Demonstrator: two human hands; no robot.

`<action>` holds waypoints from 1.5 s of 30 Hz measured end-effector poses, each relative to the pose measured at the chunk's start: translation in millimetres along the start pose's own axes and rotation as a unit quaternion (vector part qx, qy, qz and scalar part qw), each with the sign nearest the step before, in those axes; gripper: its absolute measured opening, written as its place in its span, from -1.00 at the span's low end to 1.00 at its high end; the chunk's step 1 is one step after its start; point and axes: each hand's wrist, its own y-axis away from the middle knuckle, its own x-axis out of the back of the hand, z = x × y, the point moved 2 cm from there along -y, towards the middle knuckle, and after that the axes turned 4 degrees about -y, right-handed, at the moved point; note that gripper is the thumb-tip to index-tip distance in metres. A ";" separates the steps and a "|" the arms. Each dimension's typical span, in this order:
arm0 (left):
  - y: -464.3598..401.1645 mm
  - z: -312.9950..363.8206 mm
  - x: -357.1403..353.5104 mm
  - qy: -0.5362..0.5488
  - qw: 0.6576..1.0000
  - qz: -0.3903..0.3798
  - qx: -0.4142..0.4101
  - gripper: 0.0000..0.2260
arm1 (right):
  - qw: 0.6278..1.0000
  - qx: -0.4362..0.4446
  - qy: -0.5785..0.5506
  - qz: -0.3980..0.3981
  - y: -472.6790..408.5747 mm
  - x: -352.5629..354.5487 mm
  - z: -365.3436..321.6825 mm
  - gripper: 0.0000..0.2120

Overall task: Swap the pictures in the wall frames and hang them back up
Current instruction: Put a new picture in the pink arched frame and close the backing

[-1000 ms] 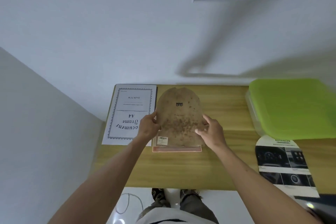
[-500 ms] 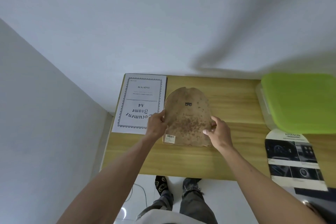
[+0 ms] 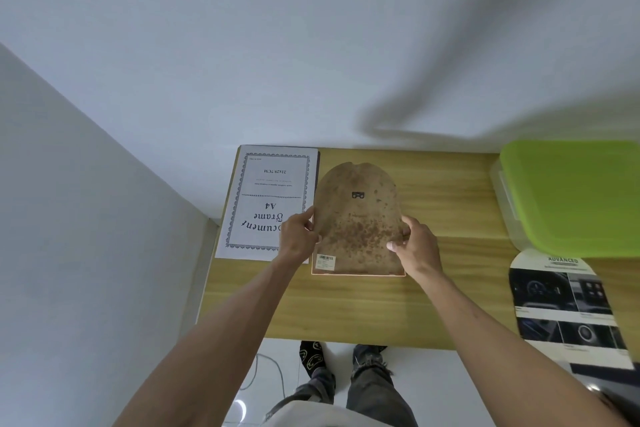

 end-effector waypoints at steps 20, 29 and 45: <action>-3.7 -7.7 -14.9 -0.080 0.995 -0.007 0.053 -0.72 | 0.979 0.001 0.193 -0.069 6.8 6.7 -19.1 -0.67; -13.8 32.4 -34.9 -0.460 0.859 -0.020 -0.224 -0.45 | 0.901 0.074 0.419 -0.083 -8.6 5.2 -49.5 -0.10; -72.7 44.7 -31.0 -0.519 0.795 -0.247 -0.193 0.25 | 0.821 0.178 0.434 -0.327 -59.0 -4.6 -78.6 0.41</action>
